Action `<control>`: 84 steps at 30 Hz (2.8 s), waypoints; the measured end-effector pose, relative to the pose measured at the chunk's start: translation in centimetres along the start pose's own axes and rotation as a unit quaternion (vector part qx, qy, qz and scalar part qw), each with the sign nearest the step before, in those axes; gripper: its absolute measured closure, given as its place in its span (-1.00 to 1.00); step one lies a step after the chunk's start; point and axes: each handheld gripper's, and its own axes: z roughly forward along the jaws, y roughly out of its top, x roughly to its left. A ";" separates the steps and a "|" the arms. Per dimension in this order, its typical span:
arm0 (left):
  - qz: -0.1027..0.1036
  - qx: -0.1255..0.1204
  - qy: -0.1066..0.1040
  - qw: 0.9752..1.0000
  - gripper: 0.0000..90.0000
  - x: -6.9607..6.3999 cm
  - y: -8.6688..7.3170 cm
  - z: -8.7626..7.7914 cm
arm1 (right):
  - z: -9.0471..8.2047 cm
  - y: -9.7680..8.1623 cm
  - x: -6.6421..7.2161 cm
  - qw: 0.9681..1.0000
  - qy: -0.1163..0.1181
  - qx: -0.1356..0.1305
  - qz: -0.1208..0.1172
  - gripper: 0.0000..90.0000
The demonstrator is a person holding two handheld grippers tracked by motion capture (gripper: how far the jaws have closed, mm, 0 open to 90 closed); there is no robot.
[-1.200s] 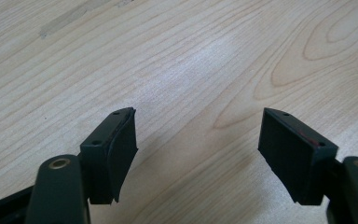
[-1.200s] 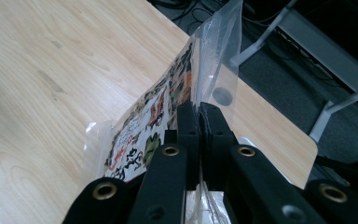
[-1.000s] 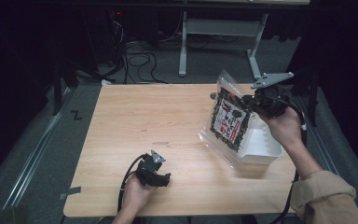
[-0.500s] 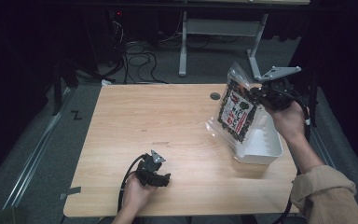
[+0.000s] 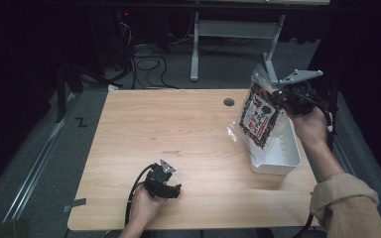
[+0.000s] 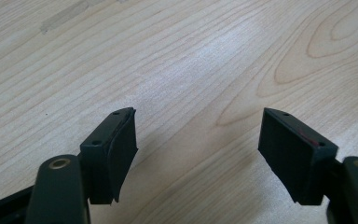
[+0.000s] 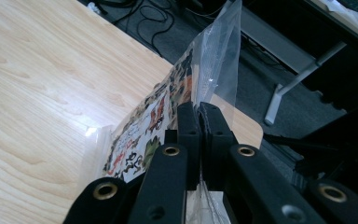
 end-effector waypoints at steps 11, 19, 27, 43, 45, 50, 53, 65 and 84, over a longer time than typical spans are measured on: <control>0.001 0.004 0.001 1.000 -0.37 0.0 0.0 0.1 | -0.7 -1.1 -1.7 1.000 -0.023 -0.005 0.012 0.98; -0.001 0.004 -0.002 1.000 -0.37 -0.1 0.0 0.2 | -1.0 -2.2 -2.5 0.999 -0.030 0.001 0.017 0.98; -0.006 0.005 -0.007 1.000 -0.37 0.0 -0.1 0.3 | -1.2 -2.9 -3.1 0.999 -0.034 -0.001 0.027 0.98; -0.005 0.007 -0.006 1.000 -0.37 -0.1 -0.1 0.4 | -2.0 -4.3 -4.4 0.998 -0.048 -0.003 0.031 0.98; -0.005 0.007 -0.005 1.000 -0.37 -0.1 -0.1 0.4 | -2.0 -4.5 -4.5 0.998 -0.050 -0.002 0.029 0.98; -0.003 0.009 -0.005 1.000 -0.37 -0.1 -0.1 0.5 | -1.9 -4.9 -4.6 0.998 -0.055 0.003 0.024 0.98; -0.004 0.009 -0.005 1.000 -0.37 -0.1 -0.1 0.5 | -1.8 -5.3 -4.5 0.998 -0.056 0.005 0.023 0.98; -0.004 0.012 -0.006 1.000 -0.37 -0.1 -0.1 0.6 | -2.0 -6.1 -5.3 0.998 -0.066 0.008 0.024 0.98; -0.004 0.011 -0.005 1.000 -0.37 -0.2 -0.1 0.7 | -0.2 -8.1 -4.1 0.999 -0.034 0.027 0.007 0.92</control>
